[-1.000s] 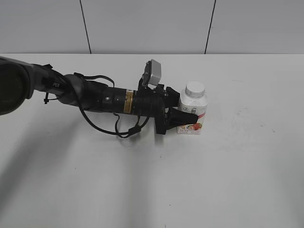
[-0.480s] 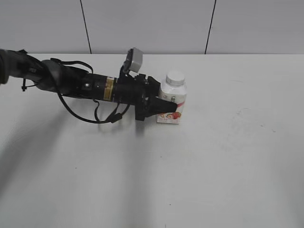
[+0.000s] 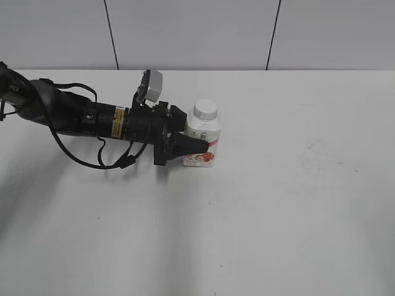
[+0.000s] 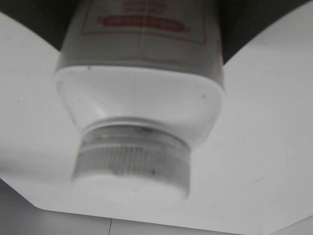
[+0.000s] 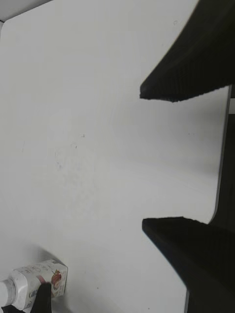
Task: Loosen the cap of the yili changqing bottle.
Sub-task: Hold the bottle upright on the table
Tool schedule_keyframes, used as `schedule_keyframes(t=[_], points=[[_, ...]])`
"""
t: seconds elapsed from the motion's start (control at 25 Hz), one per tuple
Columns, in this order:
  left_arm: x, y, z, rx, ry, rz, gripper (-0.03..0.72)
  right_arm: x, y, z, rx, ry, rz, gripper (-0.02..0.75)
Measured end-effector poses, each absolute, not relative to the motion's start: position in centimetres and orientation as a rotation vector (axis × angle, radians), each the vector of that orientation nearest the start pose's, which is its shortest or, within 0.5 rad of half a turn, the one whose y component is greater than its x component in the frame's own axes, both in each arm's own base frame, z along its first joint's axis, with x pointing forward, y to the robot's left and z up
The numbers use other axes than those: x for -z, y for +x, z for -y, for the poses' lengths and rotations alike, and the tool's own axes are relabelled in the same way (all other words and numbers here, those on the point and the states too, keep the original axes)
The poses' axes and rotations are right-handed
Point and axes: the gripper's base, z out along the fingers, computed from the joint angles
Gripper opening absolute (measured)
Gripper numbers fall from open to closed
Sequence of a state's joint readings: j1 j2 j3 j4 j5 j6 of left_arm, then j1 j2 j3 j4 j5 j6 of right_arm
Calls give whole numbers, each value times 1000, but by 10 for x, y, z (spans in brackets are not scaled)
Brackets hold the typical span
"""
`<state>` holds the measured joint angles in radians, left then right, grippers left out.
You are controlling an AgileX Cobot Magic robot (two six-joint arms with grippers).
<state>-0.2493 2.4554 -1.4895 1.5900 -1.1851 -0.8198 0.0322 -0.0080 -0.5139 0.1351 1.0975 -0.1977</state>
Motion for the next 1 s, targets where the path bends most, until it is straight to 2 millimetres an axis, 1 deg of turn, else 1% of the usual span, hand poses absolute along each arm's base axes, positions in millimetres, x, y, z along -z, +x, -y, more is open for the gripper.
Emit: schedule_keyframes(t=[0.24,0.52,0.64,0.76,0.84,0.92,1.0], points=[[-58,406,191,1132,1333,-1490,421,-279,-10,-11,-59,-246,-2037,580],[-56,406,191,1138,1321,-1484,419,-279,-10,-11,-59,-246,-2037,580],[-63,406,191,1112,1341,-1483,419,-279,-10,-11,-59,-246,-2037,580],[-81,408,191,1077,1357,-1465,419,-279,-10,-11,-59,-246,-2037,580],[-88,408,191,1072,1356,-1451,419,-279,-10,-11,-59,-246,-2037,580],[-88,407,191,1074,1356,-1450,419,-279,-10,-11,-59,-246,-2037,580],[-84,404,190,1080,1355,-1466,419,-279,-10,-11,-59,-246,-2037,580]])
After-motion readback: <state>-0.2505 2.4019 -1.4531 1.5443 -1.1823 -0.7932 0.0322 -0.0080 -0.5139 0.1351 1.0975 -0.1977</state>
